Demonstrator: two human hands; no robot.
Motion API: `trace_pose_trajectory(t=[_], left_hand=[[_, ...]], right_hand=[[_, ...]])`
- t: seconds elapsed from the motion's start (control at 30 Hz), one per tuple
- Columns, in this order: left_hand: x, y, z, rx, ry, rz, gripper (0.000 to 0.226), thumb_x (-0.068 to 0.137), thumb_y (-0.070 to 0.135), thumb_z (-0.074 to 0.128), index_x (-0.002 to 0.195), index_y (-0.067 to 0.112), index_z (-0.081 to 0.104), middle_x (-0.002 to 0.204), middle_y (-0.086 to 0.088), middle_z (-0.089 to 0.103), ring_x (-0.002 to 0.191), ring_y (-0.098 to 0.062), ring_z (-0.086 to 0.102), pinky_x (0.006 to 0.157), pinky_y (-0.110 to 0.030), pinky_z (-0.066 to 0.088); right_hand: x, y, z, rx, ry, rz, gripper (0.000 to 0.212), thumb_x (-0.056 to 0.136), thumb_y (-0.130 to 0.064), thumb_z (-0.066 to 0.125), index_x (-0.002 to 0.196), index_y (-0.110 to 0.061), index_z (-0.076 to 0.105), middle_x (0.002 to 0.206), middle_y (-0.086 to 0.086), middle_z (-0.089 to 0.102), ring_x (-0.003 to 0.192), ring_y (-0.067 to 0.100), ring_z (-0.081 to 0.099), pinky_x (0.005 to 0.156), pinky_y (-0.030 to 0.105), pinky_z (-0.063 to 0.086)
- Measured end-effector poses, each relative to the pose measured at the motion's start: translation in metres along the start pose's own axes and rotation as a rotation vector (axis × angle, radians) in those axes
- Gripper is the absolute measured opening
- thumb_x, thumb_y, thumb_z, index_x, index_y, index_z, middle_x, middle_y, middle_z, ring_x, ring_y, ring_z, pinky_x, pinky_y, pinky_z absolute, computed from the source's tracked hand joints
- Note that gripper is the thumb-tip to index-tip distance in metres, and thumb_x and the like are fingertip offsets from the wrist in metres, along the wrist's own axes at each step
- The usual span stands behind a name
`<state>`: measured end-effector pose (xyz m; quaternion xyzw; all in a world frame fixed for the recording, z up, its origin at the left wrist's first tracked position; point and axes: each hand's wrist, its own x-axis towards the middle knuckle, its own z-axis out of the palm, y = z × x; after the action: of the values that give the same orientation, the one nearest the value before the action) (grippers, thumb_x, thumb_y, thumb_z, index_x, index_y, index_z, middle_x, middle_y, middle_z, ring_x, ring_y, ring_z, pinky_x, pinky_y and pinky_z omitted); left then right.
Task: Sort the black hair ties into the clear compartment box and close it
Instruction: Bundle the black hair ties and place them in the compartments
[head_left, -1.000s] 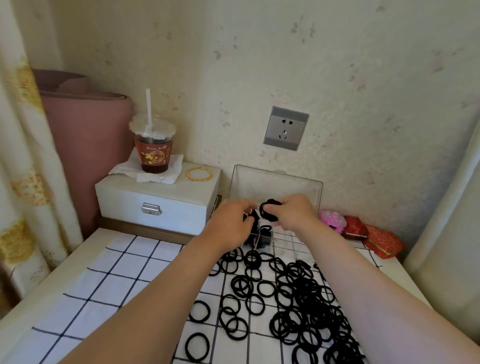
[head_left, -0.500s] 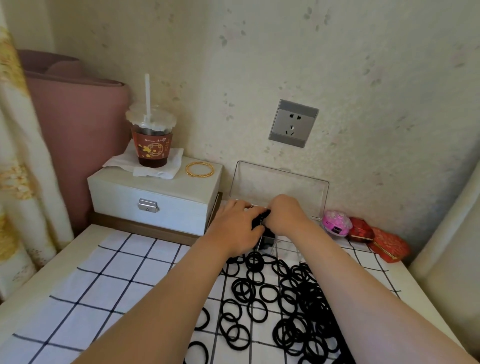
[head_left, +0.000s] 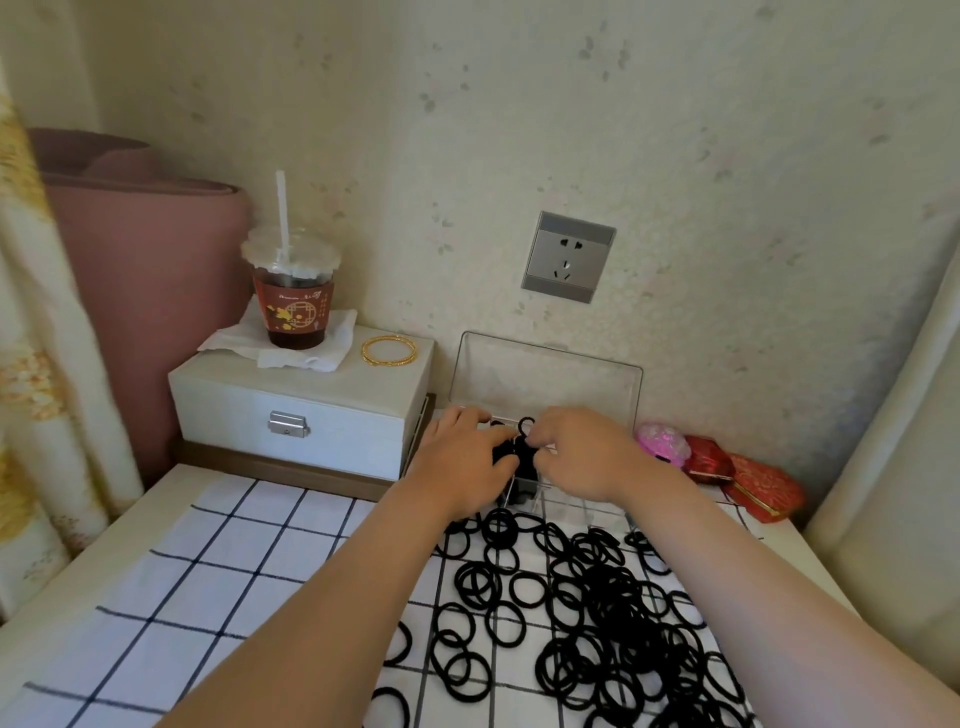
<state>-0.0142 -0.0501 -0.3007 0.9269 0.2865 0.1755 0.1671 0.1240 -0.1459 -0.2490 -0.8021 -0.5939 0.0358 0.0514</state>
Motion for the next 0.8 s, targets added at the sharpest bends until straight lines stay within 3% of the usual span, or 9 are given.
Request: trace_pose_trajectory(t=[0.17,0.27,0.37,0.43,0.5,0.57,0.63,0.7,0.8], left_hand=[[-0.003,-0.003,0.001,-0.077,0.075,0.040,0.049,0.095,0.041,0.051,0.142,0.034,0.042,0.144,0.005,0.044,0.138,-0.016,0.024,0.116,-0.036,0.021],[-0.005,-0.005,0.003,-0.071,0.086,0.075,0.037,0.093,0.042,0.050,0.129,0.039,0.053,0.143,0.008,0.043,0.138,-0.013,0.023,0.116,-0.036,0.019],[-0.004,-0.005,0.005,-0.008,0.055,0.085,0.039,0.094,0.050,0.046,0.132,0.043,0.053,0.149,0.006,0.037,0.142,-0.013,0.017,0.117,-0.038,0.016],[-0.003,-0.004,0.005,0.022,0.031,0.086,0.043,0.095,0.053,0.043,0.136,0.044,0.050,0.152,0.005,0.034,0.144,-0.014,0.015,0.117,-0.040,0.014],[-0.002,-0.003,0.003,0.015,0.019,0.073,0.044,0.095,0.053,0.044,0.137,0.045,0.049,0.153,0.006,0.033,0.144,-0.014,0.013,0.117,-0.039,0.012],[-0.002,-0.002,0.002,-0.014,0.016,0.056,0.044,0.094,0.053,0.047,0.136,0.045,0.050,0.153,0.006,0.033,0.144,-0.014,0.013,0.117,-0.039,0.012],[-0.002,-0.003,0.001,-0.059,0.032,0.044,0.043,0.093,0.051,0.051,0.135,0.043,0.053,0.151,0.007,0.036,0.143,-0.013,0.017,0.117,-0.039,0.013],[-0.002,-0.003,0.002,-0.096,0.063,0.039,0.044,0.091,0.047,0.055,0.135,0.039,0.054,0.148,0.008,0.042,0.141,-0.013,0.025,0.117,-0.037,0.017],[-0.002,-0.004,0.001,-0.121,0.105,0.051,0.042,0.089,0.041,0.059,0.130,0.031,0.056,0.138,0.010,0.052,0.133,-0.014,0.038,0.113,-0.033,0.025]], right_hand=[[0.002,-0.010,0.015,-0.156,-0.056,0.020,0.027,0.091,-0.030,0.043,0.080,-0.010,0.057,0.085,0.005,0.061,0.076,0.021,0.051,0.064,0.032,0.035],[0.010,-0.003,0.016,-0.052,-0.083,0.043,0.029,0.084,-0.029,0.046,0.072,-0.006,0.058,0.077,0.011,0.063,0.071,0.030,0.058,0.057,0.035,0.040],[0.010,0.004,0.008,0.087,-0.050,0.017,0.025,0.079,-0.024,0.049,0.071,-0.007,0.066,0.081,0.016,0.070,0.079,0.035,0.065,0.067,0.041,0.052],[0.006,0.009,-0.004,0.168,0.025,0.017,0.026,0.087,-0.015,0.053,0.093,-0.012,0.078,0.094,0.005,0.075,0.080,0.019,0.067,0.075,0.031,0.054],[0.001,0.013,-0.015,0.262,0.119,0.048,0.030,0.092,-0.008,0.052,0.106,-0.016,0.077,0.091,-0.006,0.070,0.065,-0.001,0.056,0.063,0.011,0.043],[-0.002,0.017,-0.020,0.313,0.181,0.072,0.034,0.092,-0.005,0.050,0.112,-0.019,0.075,0.084,-0.016,0.061,0.061,-0.007,0.048,0.059,0.006,0.035],[-0.006,0.015,-0.019,0.300,0.162,0.045,0.039,0.092,-0.005,0.047,0.117,-0.020,0.072,0.092,-0.017,0.065,0.077,-0.004,0.058,0.072,0.010,0.042],[-0.005,0.013,-0.014,0.239,0.057,-0.023,0.043,0.088,-0.012,0.043,0.117,-0.020,0.073,0.115,-0.004,0.072,0.106,0.013,0.064,0.095,0.027,0.048],[-0.002,0.005,0.001,-0.037,-0.064,-0.121,0.046,0.076,-0.032,0.033,0.092,-0.019,0.074,0.093,0.001,0.073,0.100,0.022,0.060,0.096,0.039,0.044]])
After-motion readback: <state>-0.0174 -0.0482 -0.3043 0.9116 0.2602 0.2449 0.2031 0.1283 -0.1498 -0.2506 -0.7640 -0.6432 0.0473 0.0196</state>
